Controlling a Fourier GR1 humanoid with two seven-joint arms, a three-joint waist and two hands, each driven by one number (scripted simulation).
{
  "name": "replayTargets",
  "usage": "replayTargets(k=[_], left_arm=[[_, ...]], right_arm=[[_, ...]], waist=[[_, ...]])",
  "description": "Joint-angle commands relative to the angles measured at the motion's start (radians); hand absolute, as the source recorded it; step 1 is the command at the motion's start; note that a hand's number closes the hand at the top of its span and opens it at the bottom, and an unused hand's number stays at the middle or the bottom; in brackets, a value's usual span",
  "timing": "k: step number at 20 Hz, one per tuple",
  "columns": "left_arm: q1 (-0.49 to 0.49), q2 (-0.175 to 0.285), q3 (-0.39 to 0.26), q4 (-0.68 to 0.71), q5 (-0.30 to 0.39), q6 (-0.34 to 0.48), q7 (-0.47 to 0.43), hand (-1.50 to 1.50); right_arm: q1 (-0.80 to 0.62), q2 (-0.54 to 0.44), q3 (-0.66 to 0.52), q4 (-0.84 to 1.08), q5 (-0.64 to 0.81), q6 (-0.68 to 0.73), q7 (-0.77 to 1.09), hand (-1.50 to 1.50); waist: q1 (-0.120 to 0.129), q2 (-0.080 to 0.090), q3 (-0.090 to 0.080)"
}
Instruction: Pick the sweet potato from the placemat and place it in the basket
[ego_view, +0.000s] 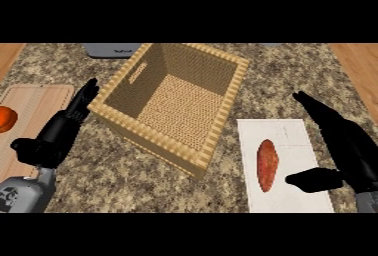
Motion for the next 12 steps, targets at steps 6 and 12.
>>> replayTargets(k=[6,12], left_arm=[[0.017,0.001,0.017,-0.034,-0.004,-0.027,0.013,0.0],[0.023,-0.043,0.028,-0.059,-0.025,-0.025,0.033,0.0]], right_arm=[[-0.027,-0.094,-0.128,-0.31,-0.431,0.4,0.457,-1.5],[0.058,-0.173,-0.263,-0.432,-0.574,0.385,0.523,-1.5]], waist=[[0.016,0.008,0.006],[0.016,0.009,0.007]])
